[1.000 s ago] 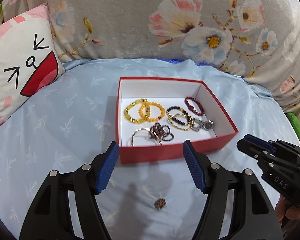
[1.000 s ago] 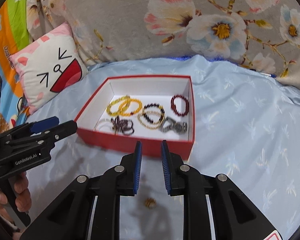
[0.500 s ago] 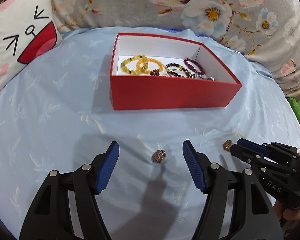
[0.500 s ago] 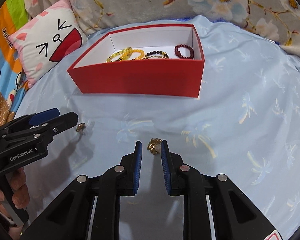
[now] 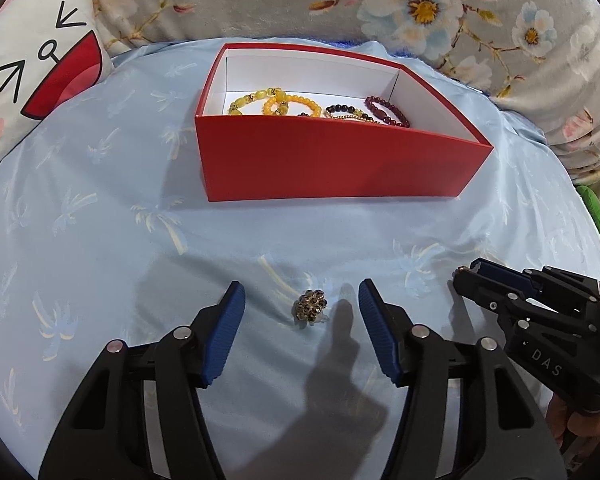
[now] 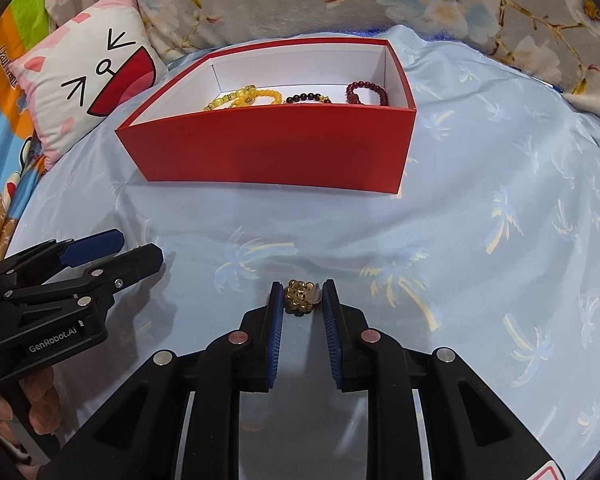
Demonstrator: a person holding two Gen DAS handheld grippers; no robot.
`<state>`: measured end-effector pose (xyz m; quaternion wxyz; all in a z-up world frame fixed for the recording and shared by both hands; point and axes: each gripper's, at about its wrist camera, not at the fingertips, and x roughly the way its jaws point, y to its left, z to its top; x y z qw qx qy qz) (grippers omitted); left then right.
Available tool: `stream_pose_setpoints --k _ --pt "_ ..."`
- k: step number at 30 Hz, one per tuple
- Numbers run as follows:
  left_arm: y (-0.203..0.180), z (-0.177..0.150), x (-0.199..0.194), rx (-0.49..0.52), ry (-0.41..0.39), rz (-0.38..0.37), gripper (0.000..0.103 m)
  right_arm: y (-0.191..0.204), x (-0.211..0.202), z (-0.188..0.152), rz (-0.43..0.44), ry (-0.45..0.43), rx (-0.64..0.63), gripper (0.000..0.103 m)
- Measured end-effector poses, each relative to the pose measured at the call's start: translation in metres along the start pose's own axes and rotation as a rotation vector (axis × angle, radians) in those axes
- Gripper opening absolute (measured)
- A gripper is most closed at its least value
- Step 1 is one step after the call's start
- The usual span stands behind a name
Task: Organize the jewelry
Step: 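Grasp the small dark ring with the left tool while the right grasps the gold flower charm, then carry the ring and flower charm over the red box and lower them inside with both tools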
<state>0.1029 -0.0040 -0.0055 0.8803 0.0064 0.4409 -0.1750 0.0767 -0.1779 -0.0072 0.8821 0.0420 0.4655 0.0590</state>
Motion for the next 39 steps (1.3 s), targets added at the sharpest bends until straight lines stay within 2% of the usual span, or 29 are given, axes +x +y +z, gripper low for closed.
stream_pose_setpoints --k 4,6,10,12,14,28,39 --pt "0.001 0.000 0.000 0.007 -0.009 0.005 0.045 0.001 0.000 -0.001 -0.006 -0.008 -0.005 0.021" --pt "0.002 0.000 0.001 0.005 -0.011 0.005 0.035 0.001 0.000 -0.001 -0.007 -0.010 -0.007 0.021" --pt "0.002 -0.001 0.000 0.007 -0.011 0.004 0.028 0.001 0.000 -0.001 -0.007 -0.010 -0.005 0.019" --pt "0.002 -0.001 0.001 0.009 -0.008 -0.003 0.018 0.001 -0.001 -0.001 -0.005 -0.009 -0.001 0.019" --pt "0.001 -0.001 0.001 0.014 -0.006 -0.005 0.013 0.001 -0.001 -0.001 -0.005 -0.009 -0.001 0.019" --pt "-0.007 0.000 -0.010 0.010 -0.001 -0.015 0.012 0.001 -0.015 0.002 0.024 -0.039 0.014 0.018" --pt "-0.015 0.008 -0.032 0.010 -0.034 -0.023 0.012 0.007 -0.035 0.009 0.045 -0.082 0.014 0.018"
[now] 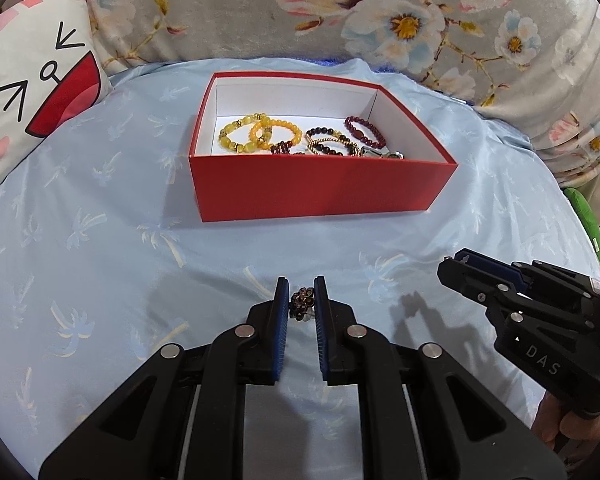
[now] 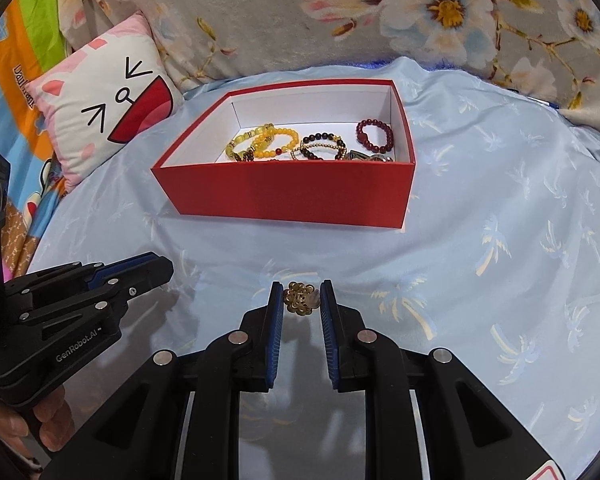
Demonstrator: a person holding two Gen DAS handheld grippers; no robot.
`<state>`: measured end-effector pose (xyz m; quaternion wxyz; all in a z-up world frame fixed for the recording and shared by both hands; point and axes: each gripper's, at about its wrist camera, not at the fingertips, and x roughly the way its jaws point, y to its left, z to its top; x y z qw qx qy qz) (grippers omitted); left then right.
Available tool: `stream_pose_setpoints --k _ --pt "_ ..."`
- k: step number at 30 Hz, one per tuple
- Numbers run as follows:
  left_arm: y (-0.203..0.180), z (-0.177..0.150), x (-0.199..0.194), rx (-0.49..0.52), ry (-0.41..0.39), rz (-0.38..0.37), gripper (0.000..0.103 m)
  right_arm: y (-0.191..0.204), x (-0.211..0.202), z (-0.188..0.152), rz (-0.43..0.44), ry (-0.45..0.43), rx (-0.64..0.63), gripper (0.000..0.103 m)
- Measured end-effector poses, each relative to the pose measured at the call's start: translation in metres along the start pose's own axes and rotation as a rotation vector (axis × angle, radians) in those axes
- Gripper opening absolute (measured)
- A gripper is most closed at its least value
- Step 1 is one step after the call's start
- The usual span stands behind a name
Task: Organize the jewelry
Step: 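Carry the ring and flower charm over the red box and lower them inside with both tools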
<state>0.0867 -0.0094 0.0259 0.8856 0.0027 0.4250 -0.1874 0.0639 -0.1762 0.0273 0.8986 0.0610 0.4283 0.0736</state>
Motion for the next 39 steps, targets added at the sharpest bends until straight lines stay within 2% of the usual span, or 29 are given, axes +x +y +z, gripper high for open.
stream_pose_setpoints --k 13,22,32,39 --pt "-0.002 0.000 -0.024 -0.010 -0.031 0.002 0.012 0.010 -0.021 -0.001 0.008 -0.034 -0.016 0.018" --pt "-0.011 0.004 -0.058 -0.009 -0.067 -0.016 0.012 0.018 -0.060 0.001 0.032 -0.086 -0.005 0.018" --pt "-0.025 0.045 -0.110 0.025 -0.164 -0.007 0.012 0.039 -0.115 0.043 0.008 -0.216 -0.050 0.018" --pt "-0.028 0.083 -0.117 0.039 -0.223 0.002 0.013 0.038 -0.119 0.079 -0.005 -0.265 -0.079 0.018"
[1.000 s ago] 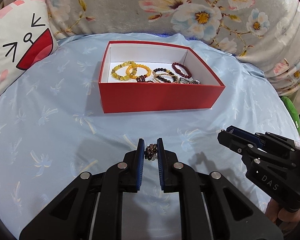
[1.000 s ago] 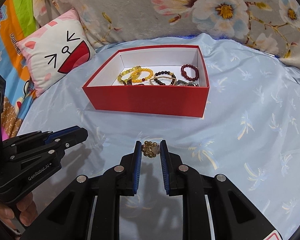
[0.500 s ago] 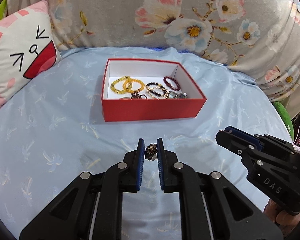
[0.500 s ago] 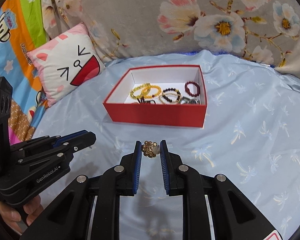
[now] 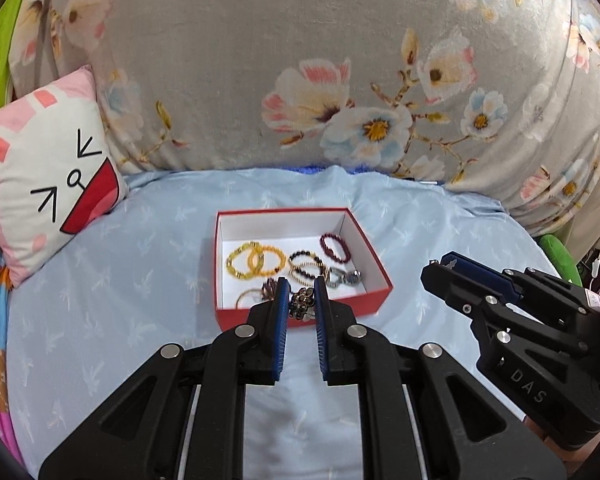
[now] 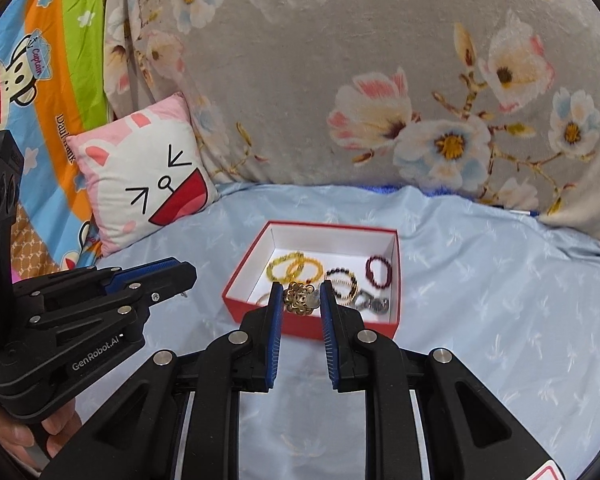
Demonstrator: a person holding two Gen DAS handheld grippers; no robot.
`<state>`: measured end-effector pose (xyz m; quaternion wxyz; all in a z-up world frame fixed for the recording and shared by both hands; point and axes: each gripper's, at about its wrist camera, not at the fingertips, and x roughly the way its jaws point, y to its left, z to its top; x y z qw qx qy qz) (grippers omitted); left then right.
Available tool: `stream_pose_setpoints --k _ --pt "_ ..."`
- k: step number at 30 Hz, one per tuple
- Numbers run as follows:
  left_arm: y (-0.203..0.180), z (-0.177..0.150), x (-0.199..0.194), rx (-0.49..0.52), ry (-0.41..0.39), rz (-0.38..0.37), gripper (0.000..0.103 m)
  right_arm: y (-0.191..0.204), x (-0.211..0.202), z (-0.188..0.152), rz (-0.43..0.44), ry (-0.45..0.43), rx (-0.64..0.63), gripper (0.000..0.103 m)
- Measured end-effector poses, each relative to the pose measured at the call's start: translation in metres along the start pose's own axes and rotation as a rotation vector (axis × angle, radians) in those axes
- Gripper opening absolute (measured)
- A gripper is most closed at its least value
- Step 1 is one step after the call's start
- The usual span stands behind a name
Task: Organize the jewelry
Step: 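Carry the ring and flower charm over the red box and lower them inside with both tools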
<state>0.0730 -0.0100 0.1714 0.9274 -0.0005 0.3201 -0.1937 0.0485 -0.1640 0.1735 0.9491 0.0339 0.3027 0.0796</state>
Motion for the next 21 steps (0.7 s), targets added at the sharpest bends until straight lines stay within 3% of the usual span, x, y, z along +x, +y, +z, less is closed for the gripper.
stream_pose_setpoints --k 6,21 --pt "0.004 0.017 0.030 0.004 0.004 0.015 0.013 -0.019 0.032 0.021 -0.004 0.001 0.031 0.018" --pt "0.033 0.027 0.126 -0.036 0.101 0.050 0.013 -0.039 0.124 0.027 0.006 0.086 0.063 0.018"
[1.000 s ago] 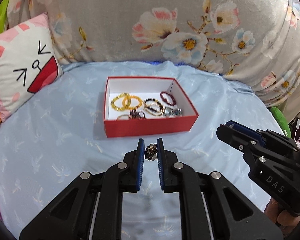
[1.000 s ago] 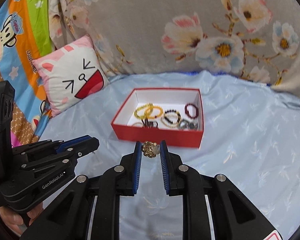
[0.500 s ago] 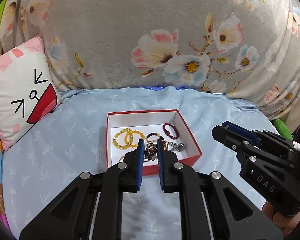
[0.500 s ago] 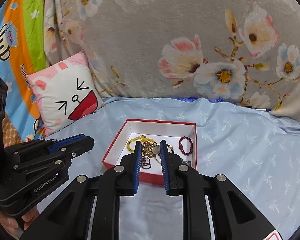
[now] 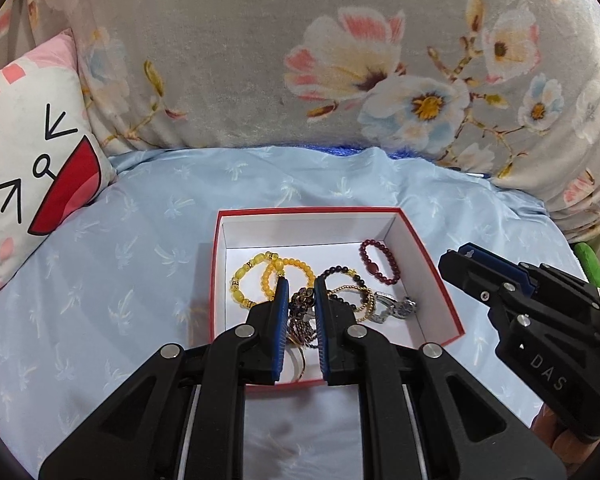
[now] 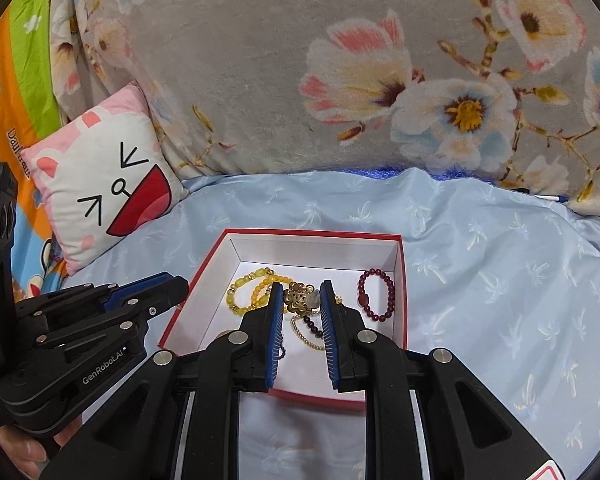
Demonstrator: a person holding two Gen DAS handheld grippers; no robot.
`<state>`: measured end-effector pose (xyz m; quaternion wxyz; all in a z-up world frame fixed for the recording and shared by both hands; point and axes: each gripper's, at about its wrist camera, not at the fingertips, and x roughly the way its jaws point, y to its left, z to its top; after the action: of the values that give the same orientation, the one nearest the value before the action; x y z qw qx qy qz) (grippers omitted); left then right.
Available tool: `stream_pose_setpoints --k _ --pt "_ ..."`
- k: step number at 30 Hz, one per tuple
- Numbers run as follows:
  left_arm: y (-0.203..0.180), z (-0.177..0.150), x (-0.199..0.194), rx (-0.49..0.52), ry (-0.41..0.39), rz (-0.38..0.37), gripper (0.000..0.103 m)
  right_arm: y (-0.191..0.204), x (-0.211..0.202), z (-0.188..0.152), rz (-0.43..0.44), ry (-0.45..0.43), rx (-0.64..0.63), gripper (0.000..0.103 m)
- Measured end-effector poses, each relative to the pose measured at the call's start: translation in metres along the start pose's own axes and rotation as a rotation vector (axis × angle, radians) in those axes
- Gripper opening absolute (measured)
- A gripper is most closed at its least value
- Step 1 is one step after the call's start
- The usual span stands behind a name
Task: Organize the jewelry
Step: 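Carry the ring and flower charm over the red box and lower them inside with both tools, then open both tools to release the ring and charm into the box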
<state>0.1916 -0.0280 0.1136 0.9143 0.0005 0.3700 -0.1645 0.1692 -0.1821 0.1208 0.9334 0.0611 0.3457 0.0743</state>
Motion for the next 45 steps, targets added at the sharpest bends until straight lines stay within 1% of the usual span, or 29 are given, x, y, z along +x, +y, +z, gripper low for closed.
stream_pose_setpoints --k 6,17,18,23,32,45 --pt "0.004 0.004 0.025 -0.001 0.024 0.005 0.013 -0.002 0.026 0.002 -0.009 0.020 -0.008 0.018" --pt "0.009 0.001 0.063 -0.015 0.075 -0.001 0.013 -0.019 0.067 -0.002 -0.020 0.071 0.029 0.018" --pt "0.009 0.001 0.066 -0.014 0.079 0.001 0.013 -0.020 0.071 -0.002 -0.024 0.089 0.033 0.018" --pt "0.011 -0.003 0.079 -0.020 0.102 0.008 0.013 -0.025 0.087 -0.008 -0.029 0.117 0.042 0.018" --pt "0.012 -0.006 0.095 -0.025 0.127 0.019 0.013 -0.026 0.102 -0.014 -0.028 0.140 0.048 0.018" --pt "0.011 -0.009 0.105 -0.020 0.138 0.031 0.013 -0.025 0.110 -0.019 -0.030 0.154 0.046 0.019"
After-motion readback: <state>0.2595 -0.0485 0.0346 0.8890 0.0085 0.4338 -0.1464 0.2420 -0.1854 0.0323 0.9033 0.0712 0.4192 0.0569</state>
